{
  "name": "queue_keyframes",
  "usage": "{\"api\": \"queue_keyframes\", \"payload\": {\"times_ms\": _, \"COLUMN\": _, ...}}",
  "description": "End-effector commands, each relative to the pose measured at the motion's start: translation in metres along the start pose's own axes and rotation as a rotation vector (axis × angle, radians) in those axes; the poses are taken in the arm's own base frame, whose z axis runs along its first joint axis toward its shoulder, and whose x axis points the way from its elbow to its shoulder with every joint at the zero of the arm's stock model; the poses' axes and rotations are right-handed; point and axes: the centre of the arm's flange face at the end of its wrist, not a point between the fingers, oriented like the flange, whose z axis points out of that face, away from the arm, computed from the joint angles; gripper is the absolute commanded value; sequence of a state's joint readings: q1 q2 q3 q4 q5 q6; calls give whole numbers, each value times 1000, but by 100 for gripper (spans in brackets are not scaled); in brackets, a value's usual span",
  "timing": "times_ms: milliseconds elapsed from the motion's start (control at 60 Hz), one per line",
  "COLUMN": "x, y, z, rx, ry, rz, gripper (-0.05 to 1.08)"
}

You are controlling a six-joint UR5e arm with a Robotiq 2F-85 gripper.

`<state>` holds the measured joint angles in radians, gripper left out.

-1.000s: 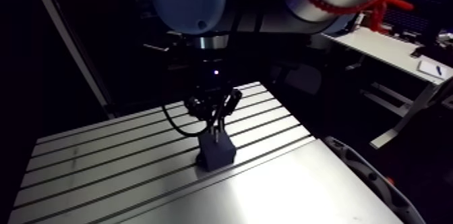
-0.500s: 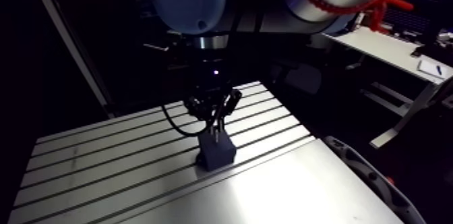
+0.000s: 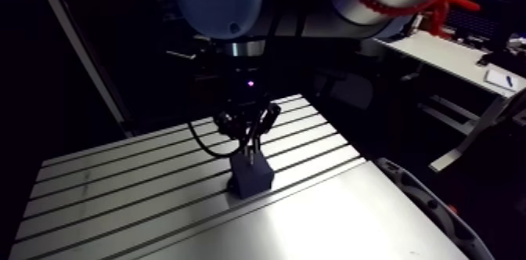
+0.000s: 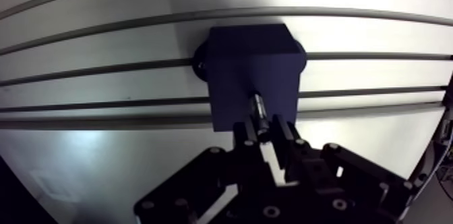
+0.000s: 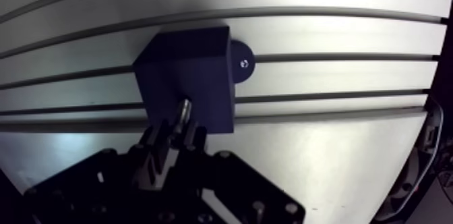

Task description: Pick up the M10 bolt and insert it into the hole until fully seated.

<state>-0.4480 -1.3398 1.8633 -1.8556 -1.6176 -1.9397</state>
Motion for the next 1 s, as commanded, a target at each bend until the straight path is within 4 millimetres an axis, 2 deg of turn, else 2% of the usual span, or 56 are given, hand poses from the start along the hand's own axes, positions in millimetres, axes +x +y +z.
{"api": "queue_keyframes", "payload": {"times_ms": 17, "x": 1, "y": 0, "z": 0, "rx": -3, "ry": 8, "rz": 0, "gripper": 108}}
{"api": "queue_keyframes", "payload": {"times_ms": 483, "x": 6, "y": 2, "z": 3, "rx": -8, "ry": 29, "rz": 0, "gripper": 108}}
{"api": "queue_keyframes", "payload": {"times_ms": 1000, "x": 2, "y": 1, "z": 11, "rx": 0, "ry": 12, "rz": -1, "gripper": 108}}
